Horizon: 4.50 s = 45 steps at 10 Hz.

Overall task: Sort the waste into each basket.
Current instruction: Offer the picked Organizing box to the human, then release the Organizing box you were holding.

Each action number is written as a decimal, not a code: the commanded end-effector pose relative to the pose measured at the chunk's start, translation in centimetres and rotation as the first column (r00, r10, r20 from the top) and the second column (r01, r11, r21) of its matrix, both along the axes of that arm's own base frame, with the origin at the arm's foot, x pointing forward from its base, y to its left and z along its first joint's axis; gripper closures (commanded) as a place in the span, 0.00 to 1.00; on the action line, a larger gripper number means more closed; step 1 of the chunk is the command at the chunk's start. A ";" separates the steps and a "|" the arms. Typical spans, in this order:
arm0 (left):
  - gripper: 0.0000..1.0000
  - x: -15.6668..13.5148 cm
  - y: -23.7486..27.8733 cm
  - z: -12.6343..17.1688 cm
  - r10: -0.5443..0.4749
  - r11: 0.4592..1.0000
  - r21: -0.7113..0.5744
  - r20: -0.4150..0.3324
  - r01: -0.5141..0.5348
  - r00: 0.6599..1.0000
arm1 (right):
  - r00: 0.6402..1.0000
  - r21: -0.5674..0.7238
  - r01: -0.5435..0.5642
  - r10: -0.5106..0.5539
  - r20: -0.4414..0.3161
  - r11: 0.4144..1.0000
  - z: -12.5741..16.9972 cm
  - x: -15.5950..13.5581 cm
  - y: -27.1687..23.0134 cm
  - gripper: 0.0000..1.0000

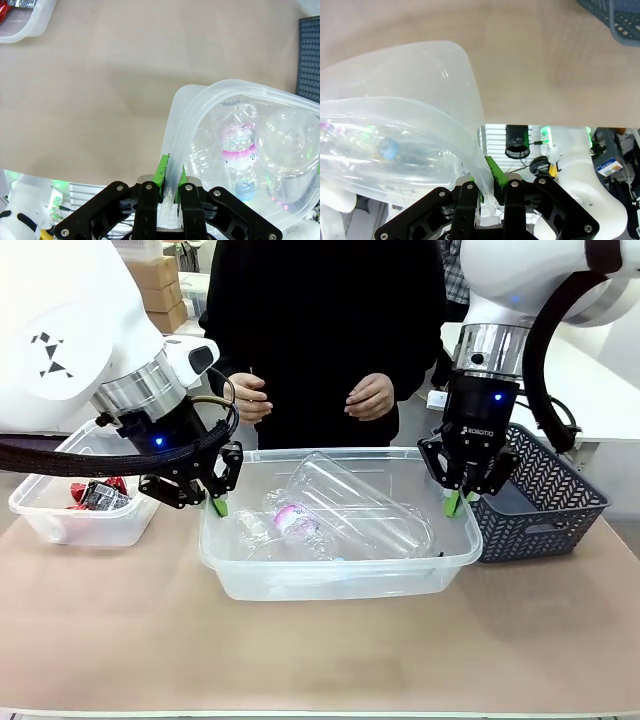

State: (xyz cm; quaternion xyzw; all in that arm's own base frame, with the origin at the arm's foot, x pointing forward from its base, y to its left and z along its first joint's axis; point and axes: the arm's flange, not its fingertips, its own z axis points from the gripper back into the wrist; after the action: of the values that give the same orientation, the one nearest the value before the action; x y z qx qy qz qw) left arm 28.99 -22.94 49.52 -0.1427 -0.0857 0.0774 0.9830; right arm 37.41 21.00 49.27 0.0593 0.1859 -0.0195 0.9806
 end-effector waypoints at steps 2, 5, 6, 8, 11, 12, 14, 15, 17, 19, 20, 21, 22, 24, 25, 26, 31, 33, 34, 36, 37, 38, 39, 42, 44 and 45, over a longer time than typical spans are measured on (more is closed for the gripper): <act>1.00 -0.1 0.1 0.4 0.025 1.000 -0.013 0.009 -0.025 1.000 | 1.000 0.005 -0.005 0.005 0.005 1.000 0.2 0.0 -0.1 0.99; 0.93 5.9 0.1 0.4 0.015 1.000 -0.003 0.011 -0.015 1.000 | 1.000 0.011 -0.002 0.002 0.004 1.000 0.5 5.6 2.0 0.94; 0.93 9.9 0.4 -0.1 0.028 1.000 0.011 0.017 -0.028 0.999 | 0.999 0.023 0.037 -0.037 0.002 0.999 0.0 9.2 3.0 0.94; 0.93 14.0 0.8 -1.4 0.024 0.999 -0.030 -0.022 -0.025 0.999 | 0.997 0.019 0.079 -0.079 -0.005 0.997 -1.9 12.7 3.6 0.94; 0.93 14.5 2.3 -3.0 0.029 0.999 0.017 -0.025 -0.028 0.999 | 0.989 0.042 0.137 -0.139 0.057 0.990 -3.7 13.9 3.2 0.94; 0.93 14.5 2.3 -3.0 0.029 0.999 0.017 -0.025 -0.028 0.999 | 0.998 0.028 0.056 -0.056 -0.001 0.998 -4.3 14.3 1.9 0.94; 0.93 14.5 2.3 -3.0 0.029 0.999 0.017 -0.025 -0.028 0.999 | 0.998 0.028 0.056 -0.056 -0.001 0.998 -4.3 14.3 1.9 0.94; 0.93 14.5 2.3 -3.0 0.029 0.999 0.017 -0.025 -0.028 0.999 | 0.998 0.028 0.056 -0.056 -0.001 0.998 -4.3 14.3 1.9 0.94; 0.93 14.5 2.3 -3.0 0.029 0.999 0.017 -0.025 -0.028 0.999 | 0.998 0.028 0.056 -0.056 -0.001 0.998 -4.3 14.3 1.9 0.94; 0.93 14.5 2.3 -3.0 0.029 0.999 0.017 -0.025 -0.028 0.999 | 0.998 0.028 0.056 -0.056 -0.001 0.998 -4.3 14.3 1.9 0.94; 0.93 14.5 2.3 -3.0 0.029 0.999 0.017 -0.025 -0.028 0.999 | 0.998 0.028 0.056 -0.056 -0.001 0.998 -4.3 14.3 1.9 0.94; 0.93 15.0 2.1 -3.4 0.011 0.999 0.034 -0.026 -0.010 1.000 | 0.999 0.024 0.051 -0.050 -0.007 0.998 -4.5 14.3 1.9 0.94; 0.35 15.1 1.8 -3.2 -0.011 1.000 0.020 -0.027 0.012 1.000 | 0.997 0.066 0.062 -0.066 0.051 0.996 -3.9 13.6 1.2 0.35; 0.00 15.0 1.4 -2.6 -0.014 1.000 0.011 0.018 0.014 1.000 | 0.978 0.130 0.085 -0.108 0.180 0.988 -3.2 12.8 0.4 0.00; 0.31 14.7 1.5 -2.3 -0.013 1.000 0.010 0.038 0.013 0.999 | 0.957 0.171 0.060 -0.106 0.271 0.983 -2.8 12.5 0.1 0.31; 0.00 14.3 1.6 -2.0 -0.015 1.000 -0.007 0.079 0.015 0.997 | 0.920 0.211 0.034 -0.113 0.376 0.977 -2.3 12.2 -0.1 0.00; 0.00 13.7 3.2 -1.5 0.060 0.997 -0.066 0.342 -0.039 0.938 | 0.789 0.218 -0.256 0.073 0.610 0.942 -1.4 9.8 -1.7 0.00; 0.00 13.8 2.6 -0.3 0.082 0.996 -0.072 0.341 -0.060 0.937 | 0.803 0.191 -0.163 0.018 0.595 0.968 -0.5 10.9 -0.8 0.00; 0.00 13.8 2.6 -0.3 0.082 0.996 -0.072 0.341 -0.060 0.937 | 0.803 0.191 -0.163 0.018 0.595 0.968 -0.5 10.9 -0.8 0.00; 0.00 13.8 2.6 -0.3 0.082 0.996 -0.072 0.341 -0.060 0.937 | 0.803 0.191 -0.163 0.018 0.595 0.968 -0.5 10.9 -0.8 0.00; 0.00 13.8 2.6 -0.3 0.082 0.996 -0.072 0.341 -0.060 0.937 | 0.803 0.191 -0.163 0.018 0.595 0.968 -0.5 10.9 -0.8 0.00; 0.00 13.8 2.6 -0.3 0.082 0.996 -0.072 0.341 -0.060 0.937 | 0.803 0.191 -0.163 0.018 0.595 0.968 -0.5 10.9 -0.8 0.00; 0.00 13.8 2.6 -0.3 0.082 0.996 -0.072 0.341 -0.060 0.937 | 0.803 0.191 -0.163 0.018 0.595 0.968 -0.5 10.9 -0.8 0.00; 0.00 10.2 4.8 3.4 -0.029 0.995 -0.090 0.214 0.049 0.976 | 0.849 0.496 -0.221 -0.085 0.522 0.840 4.8 3.0 -7.8 0.00; 0.00 4.6 7.5 5.6 -0.234 0.929 -0.263 0.124 0.259 0.964 | 0.896 0.767 -0.163 -0.232 0.378 0.620 8.9 -3.9 -12.2 0.00; 0.00 2.7 9.1 6.1 -0.228 0.868 -0.408 0.178 0.282 0.957 | 0.898 0.828 -0.133 -0.287 0.334 0.545 9.9 -5.8 -13.5 0.00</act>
State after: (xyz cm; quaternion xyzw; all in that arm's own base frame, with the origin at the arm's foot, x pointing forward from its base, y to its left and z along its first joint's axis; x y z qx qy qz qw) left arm 33.29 -17.52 56.21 -0.3141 -0.1311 -0.0352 0.9396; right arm 32.96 9.38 60.00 0.4841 -0.0685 0.0863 0.8680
